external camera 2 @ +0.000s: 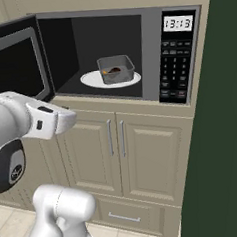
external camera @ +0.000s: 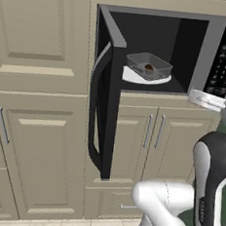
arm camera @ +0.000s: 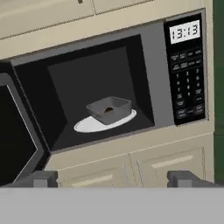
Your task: Place the tupperware containing the shrimp and sweet potato meal in the microwave. Close the microwave door and press the start button to reheat the meal.
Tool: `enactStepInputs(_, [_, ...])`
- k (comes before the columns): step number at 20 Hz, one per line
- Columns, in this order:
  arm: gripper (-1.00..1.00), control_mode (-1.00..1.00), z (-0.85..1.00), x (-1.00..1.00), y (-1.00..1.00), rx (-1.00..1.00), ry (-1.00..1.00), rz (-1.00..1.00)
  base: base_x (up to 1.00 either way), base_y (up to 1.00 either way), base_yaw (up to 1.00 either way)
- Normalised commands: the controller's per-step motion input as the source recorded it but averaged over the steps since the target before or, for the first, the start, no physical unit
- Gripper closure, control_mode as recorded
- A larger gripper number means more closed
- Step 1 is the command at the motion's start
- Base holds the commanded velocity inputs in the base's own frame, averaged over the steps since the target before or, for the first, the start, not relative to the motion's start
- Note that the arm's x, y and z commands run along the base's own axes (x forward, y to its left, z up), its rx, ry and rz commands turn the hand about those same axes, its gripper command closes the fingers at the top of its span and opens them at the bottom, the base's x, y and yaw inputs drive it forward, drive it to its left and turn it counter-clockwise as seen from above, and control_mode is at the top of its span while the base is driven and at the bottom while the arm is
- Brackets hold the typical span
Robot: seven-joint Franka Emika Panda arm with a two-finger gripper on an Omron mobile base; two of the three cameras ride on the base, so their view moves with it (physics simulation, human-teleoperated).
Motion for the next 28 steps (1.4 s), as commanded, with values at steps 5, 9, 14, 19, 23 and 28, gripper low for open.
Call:
enactStepInputs(5, [-1.00, -1.00, 0.20, -0.69, 0.25, -0.49, 0.04, 0.00, 0.00, 0.00, 0.00])
enactStepInputs(9, [-1.00, -1.00, 0.25, -0.69, 0.22, -0.50, 0.10, 0.00, 0.00, 0.00, 0.00])
enactStepInputs(14, [-1.00, -1.00, 0.27, -0.71, 0.21, -0.47, 0.09, 0.00, 0.00, 0.00, 0.00])
enactStepInputs(19, [-1.00, -1.00, 0.04, -0.42, 0.50, -0.41, 0.01, 0.00, 0.00, 0.00, 0.00])
enactStepInputs(23, [-1.00, -1.00, -0.09, -0.05, 0.62, -0.27, -0.08, 0.00, 0.00, 0.00, 0.00])
enactStepInputs(28, [-1.00, -1.00, -0.29, 0.00, 0.70, -0.23, -0.11, 0.00, 0.00, 0.00, 0.00])
